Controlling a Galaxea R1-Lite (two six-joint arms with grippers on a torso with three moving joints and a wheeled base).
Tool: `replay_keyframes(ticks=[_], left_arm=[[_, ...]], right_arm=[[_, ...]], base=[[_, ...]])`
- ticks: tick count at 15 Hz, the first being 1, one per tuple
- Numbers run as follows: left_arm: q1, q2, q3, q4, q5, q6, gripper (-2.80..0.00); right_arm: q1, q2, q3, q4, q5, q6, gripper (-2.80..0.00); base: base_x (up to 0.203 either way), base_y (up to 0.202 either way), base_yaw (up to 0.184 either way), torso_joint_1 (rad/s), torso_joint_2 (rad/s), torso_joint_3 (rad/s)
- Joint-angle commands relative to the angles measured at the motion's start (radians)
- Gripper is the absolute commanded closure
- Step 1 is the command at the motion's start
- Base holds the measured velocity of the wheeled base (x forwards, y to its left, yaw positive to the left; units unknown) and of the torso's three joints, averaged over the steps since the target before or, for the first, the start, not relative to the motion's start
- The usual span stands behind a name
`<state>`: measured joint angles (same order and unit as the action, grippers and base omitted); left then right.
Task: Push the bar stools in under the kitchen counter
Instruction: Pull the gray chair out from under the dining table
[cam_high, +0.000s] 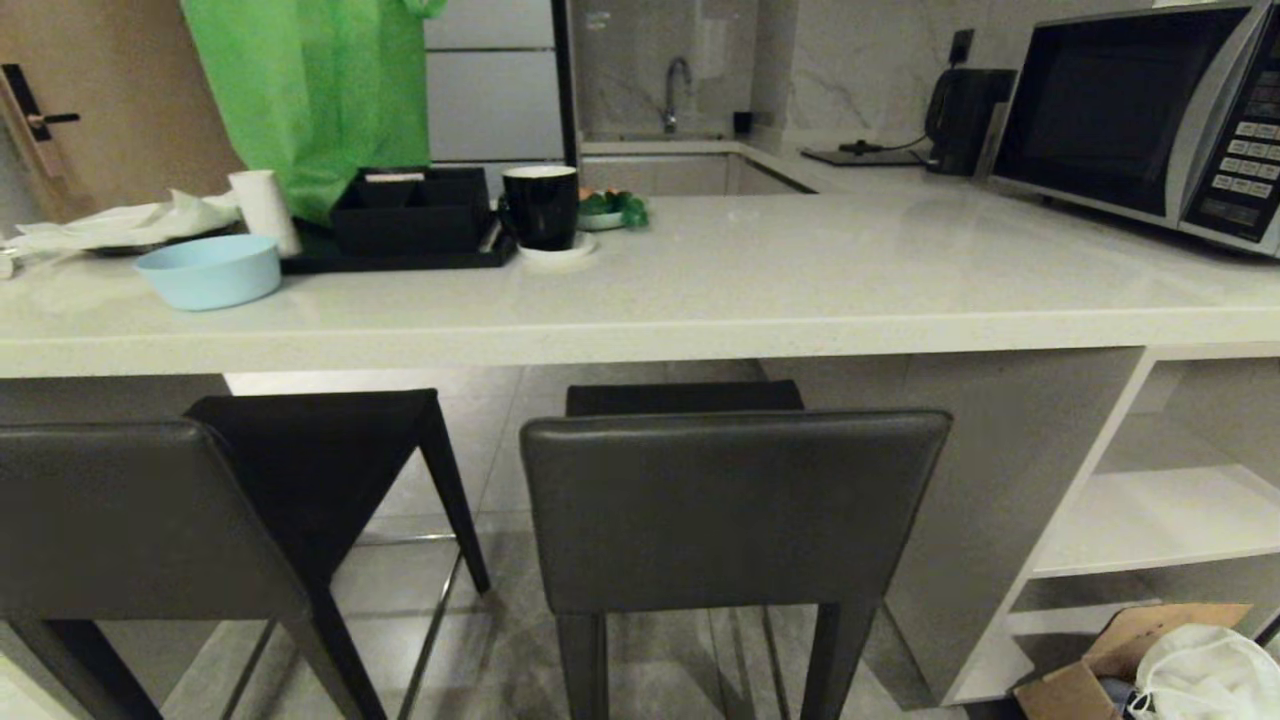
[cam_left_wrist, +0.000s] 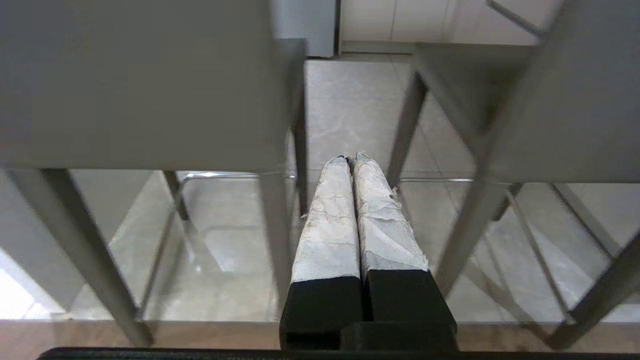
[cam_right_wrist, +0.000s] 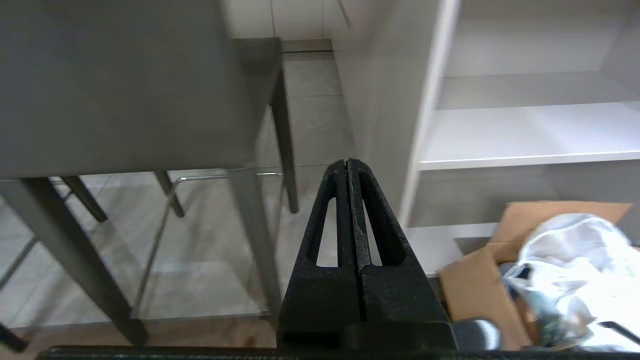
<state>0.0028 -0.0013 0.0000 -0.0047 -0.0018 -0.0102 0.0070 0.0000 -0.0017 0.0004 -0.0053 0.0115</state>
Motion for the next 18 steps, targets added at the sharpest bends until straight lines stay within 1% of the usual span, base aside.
replay_keyframes(ticks=[1, 18], left_arm=[[0.000, 0.001, 0.003, -0.001, -0.001, -0.001, 0.00], [0.000, 0.001, 0.003, -0.001, -0.001, 0.001, 0.00]], right_arm=[[0.001, 0.001, 0.000, 0.000, 0.000, 0.001, 0.00], [0.001, 0.001, 0.000, 0.000, -0.001, 0.001, 0.00]], base=[[0.000, 0.202, -0.004, 0.006, 0.00, 0.002], [0.000, 0.197, 0.000, 0.002, 0.00, 0.002]])
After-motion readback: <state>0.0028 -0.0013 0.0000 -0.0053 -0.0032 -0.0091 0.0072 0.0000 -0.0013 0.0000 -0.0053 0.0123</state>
